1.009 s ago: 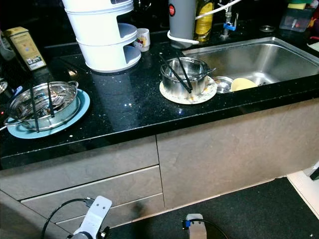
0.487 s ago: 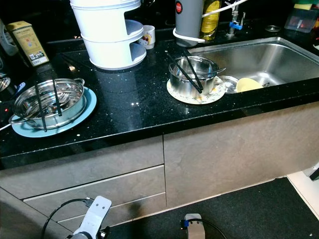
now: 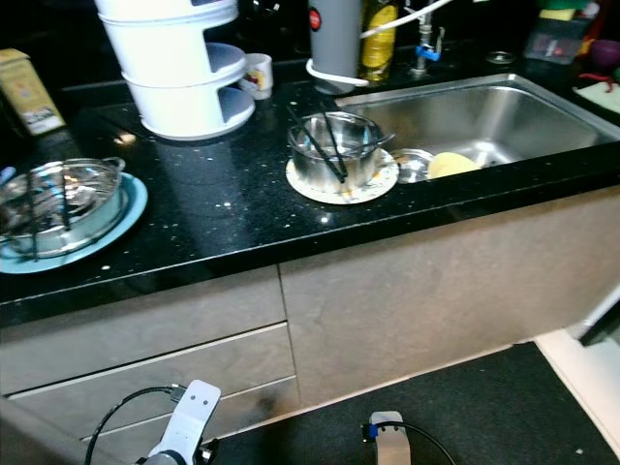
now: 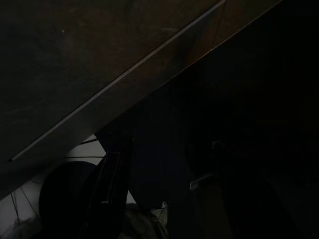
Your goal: Kitchen organization
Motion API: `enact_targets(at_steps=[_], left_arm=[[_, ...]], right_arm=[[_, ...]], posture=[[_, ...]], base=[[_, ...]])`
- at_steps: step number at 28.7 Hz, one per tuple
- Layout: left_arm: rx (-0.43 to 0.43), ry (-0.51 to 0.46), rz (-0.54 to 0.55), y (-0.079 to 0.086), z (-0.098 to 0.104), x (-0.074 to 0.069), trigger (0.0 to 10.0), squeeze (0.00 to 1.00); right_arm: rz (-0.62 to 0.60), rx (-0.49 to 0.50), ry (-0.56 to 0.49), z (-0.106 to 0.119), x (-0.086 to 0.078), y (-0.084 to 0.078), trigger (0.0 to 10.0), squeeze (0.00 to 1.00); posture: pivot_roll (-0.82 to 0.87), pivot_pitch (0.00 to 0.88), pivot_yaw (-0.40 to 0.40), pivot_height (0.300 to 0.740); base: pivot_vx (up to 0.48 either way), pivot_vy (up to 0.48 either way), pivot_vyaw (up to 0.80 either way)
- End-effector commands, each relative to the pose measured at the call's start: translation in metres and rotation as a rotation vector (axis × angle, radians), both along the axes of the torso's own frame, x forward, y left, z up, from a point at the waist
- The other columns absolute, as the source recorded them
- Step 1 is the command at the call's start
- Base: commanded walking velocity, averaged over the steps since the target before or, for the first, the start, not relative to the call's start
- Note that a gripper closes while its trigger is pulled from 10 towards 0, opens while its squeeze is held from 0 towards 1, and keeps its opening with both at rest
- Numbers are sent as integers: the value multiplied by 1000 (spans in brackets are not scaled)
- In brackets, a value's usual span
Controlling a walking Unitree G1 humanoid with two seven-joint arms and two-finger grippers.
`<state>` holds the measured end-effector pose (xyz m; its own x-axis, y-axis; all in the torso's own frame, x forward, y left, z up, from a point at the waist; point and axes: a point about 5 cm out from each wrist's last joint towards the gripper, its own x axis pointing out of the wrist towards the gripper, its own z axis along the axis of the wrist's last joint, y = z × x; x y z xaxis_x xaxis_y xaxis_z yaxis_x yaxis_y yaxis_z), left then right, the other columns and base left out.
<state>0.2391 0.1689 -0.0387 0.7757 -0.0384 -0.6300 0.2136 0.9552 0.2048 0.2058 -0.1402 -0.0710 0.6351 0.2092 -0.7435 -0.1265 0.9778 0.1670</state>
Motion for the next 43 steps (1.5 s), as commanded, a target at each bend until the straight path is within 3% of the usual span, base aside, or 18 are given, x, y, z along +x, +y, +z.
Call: enact_targets(at_steps=[1,19,43], left_arm=[[-15,36,19,1,-9,-12,10000,0],[-3,97,6,-2,-18,-18,10000,0],[-2,111,-44,-9,-19,-16,10000,0]], right_arm=[[34,-9,19,-2,-4,4,10000,0],[-19,-173,-53,2,4,-12,10000,0],[-24,-179,-70,2,5,-10,10000,0]], posture=[[-35,147,0,740],[-43,101,-9,740],[-51,94,5,740]], base=[[0,0,0],[0,0,0],[0,99,0]])
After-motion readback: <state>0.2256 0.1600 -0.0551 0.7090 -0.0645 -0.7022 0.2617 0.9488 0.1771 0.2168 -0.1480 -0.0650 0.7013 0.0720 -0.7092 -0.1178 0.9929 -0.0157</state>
